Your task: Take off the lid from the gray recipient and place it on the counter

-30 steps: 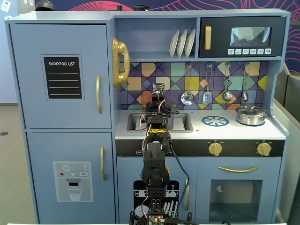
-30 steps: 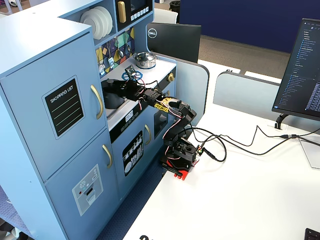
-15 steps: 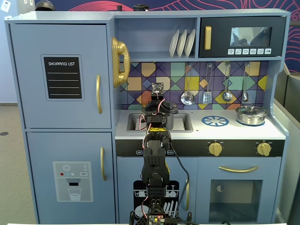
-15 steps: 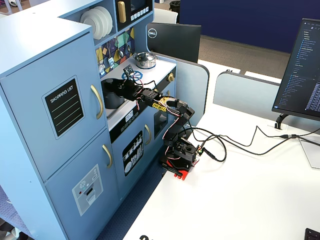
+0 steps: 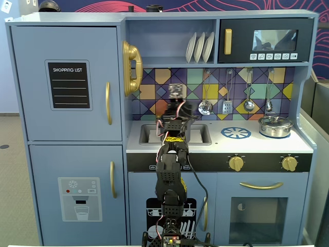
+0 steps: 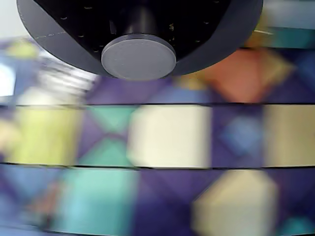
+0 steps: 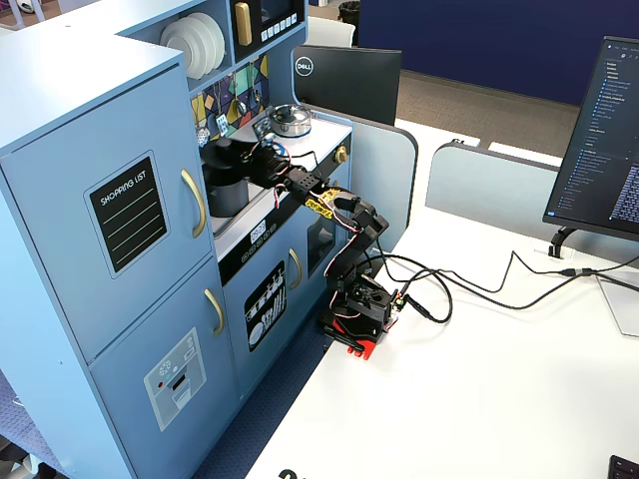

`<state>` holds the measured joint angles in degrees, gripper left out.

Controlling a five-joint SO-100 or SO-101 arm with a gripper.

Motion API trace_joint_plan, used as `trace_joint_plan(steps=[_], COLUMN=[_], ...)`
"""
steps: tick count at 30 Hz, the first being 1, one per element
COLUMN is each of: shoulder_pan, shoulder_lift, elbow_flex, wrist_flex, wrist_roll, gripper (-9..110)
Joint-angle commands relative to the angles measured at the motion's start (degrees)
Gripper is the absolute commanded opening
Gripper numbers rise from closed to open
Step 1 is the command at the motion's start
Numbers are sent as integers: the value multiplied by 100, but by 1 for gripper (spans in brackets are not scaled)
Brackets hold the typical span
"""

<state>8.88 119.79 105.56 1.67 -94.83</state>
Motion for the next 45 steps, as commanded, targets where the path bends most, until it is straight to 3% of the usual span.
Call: trace_joint_plan(steps=[1, 7, 12, 23, 40, 41, 43, 45], shoulder_pan=[826, 1872, 2206, 2391, 2514, 2522, 2575, 2663], shoulder_lift=[554, 642, 404, -694, -1890, -1881, -1811, -1714], elbow_flex=[-510, -290, 229, 765, 782, 817, 879, 967], wrist_flex=[396, 615, 35, -1055, -1819, -1828, -1863, -1881], wrist_roll=[18, 185, 290, 220, 272, 281, 475, 396], gripper=[0, 0, 0, 0, 0, 2, 20, 27])
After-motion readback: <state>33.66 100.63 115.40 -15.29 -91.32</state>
